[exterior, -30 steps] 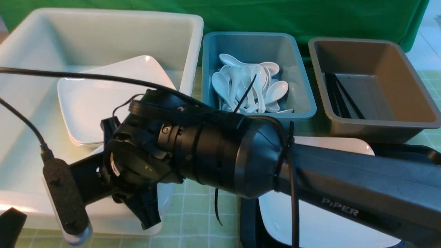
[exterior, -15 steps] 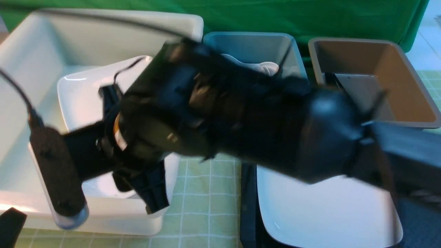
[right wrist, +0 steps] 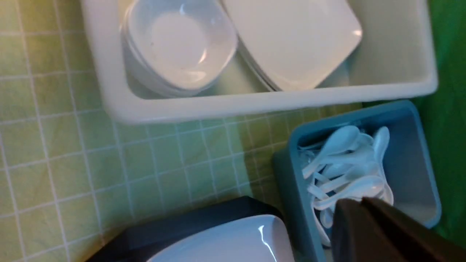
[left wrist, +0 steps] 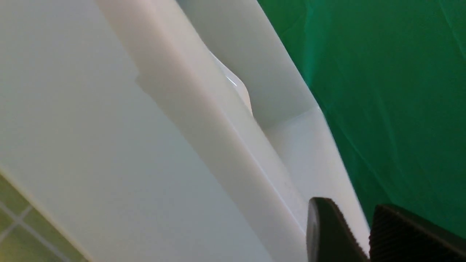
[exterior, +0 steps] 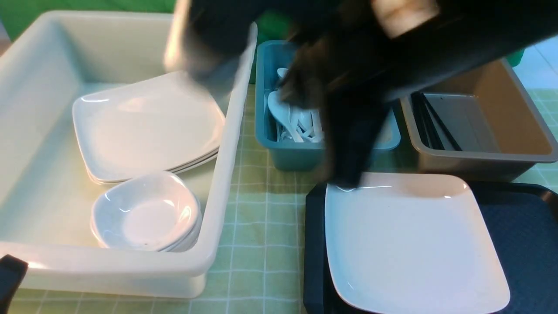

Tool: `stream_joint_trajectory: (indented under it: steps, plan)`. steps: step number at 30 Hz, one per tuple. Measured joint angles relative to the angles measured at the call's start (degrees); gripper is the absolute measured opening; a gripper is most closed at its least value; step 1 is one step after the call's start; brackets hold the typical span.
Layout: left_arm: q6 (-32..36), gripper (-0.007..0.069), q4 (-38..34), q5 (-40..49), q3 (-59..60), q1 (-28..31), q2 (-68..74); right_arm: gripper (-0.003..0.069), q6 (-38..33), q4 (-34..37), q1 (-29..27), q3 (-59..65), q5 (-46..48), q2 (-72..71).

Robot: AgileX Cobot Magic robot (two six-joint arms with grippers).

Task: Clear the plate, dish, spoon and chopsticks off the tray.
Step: Use the left arm to grab a plate from the dinner plate

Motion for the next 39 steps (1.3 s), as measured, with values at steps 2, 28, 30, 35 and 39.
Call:
stream_joint_trajectory:
  steps: [2,28,30,35,39]
  plan:
    - [2.1,0.0041,-0.5,3.1,-5.5,0.0,0.1,0.0009,4.2,-0.4,-0.7,2.0,0.2,-6.0]
    - [21.7,-0.0003,-11.2,37.6,-49.3,-40.0,75.5,0.0024,23.7,-2.5,-1.1,44.3,1.2,-50.1]
    - [16.4,0.0011,-8.2,36.1,-50.2,-44.5,78.5,0.0028,23.7,-2.5,-1.1,44.3,1.2,-50.1]
    - [2.5,0.0118,-0.1,31.4,-54.9,-51.9,89.2,0.0036,23.7,-2.7,-1.1,44.6,0.4,-50.1]
    - [-0.2,0.0238,0.2,27.3,-57.8,-52.4,95.7,0.0040,23.7,-2.7,-1.1,44.6,-0.5,-50.1]
